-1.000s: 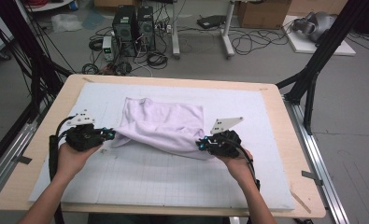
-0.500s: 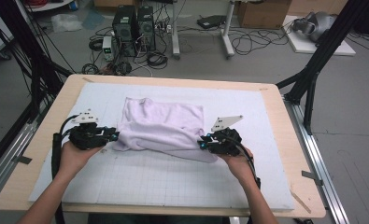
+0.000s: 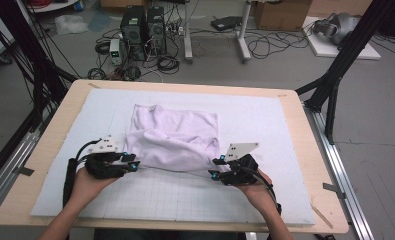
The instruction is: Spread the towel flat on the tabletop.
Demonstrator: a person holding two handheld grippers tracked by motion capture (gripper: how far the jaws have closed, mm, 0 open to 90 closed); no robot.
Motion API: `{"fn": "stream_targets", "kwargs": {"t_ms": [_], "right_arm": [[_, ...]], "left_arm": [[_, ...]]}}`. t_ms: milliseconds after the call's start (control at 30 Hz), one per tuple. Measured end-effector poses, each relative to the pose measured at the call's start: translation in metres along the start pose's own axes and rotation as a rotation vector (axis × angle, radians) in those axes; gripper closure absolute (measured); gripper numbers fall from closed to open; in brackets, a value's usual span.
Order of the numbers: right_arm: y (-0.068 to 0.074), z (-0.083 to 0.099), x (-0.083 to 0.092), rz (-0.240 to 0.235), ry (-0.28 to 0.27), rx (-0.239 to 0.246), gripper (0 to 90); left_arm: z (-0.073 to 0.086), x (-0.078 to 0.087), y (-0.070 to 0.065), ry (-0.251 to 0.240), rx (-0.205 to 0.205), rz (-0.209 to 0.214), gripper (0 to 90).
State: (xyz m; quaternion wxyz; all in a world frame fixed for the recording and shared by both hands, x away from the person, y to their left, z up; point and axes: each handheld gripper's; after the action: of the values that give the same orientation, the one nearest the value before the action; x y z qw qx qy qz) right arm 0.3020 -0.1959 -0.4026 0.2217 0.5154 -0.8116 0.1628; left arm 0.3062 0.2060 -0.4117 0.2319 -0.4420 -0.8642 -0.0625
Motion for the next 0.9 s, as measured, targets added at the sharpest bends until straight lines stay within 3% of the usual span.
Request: {"fn": "stream_targets", "kwargs": {"t_ms": [200,233,300,400,533,700,900], "right_arm": [[-0.005,0.011,-0.013,-0.001,0.054,-0.018,56.8],[-0.005,0.012,-0.014,-0.003,0.056,-0.028,57.9],[-0.003,0.015,-0.018,-0.012,0.065,-0.021,63.1],[-0.002,0.017,-0.021,-0.017,0.081,-0.014,74.3],[-0.001,0.014,-0.019,-0.046,0.075,-0.016,83.7],[0.002,-0.006,0.005,-0.039,-0.007,0.014,85.7],[-0.001,-0.022,0.024,-0.028,-0.06,0.015,86.2]], "left_arm": [[0.009,-0.037,-0.003,0.093,-0.006,-0.009,61.1],[0.011,-0.042,-0.005,0.115,-0.021,-0.021,63.6],[0.011,-0.043,-0.006,0.113,-0.04,-0.044,70.5],[0.01,-0.041,-0.006,0.108,-0.04,-0.045,80.3],[0.005,-0.033,-0.009,0.091,-0.059,-0.033,82.5],[-0.016,-0.009,-0.014,0.026,-0.072,-0.018,82.6],[-0.039,0.024,-0.012,-0.039,-0.078,-0.004,82.7]]}}
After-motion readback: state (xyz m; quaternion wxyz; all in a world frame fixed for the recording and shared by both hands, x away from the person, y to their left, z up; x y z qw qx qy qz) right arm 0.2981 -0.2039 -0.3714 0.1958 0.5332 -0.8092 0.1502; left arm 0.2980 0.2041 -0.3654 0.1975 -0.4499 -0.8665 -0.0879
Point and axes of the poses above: each handheld gripper's, and its own axes: x roughly backward along the jaws, z roughly out of its underside, y roughly to its left, and after that the axes turned 9 degrees about -y, right-handed
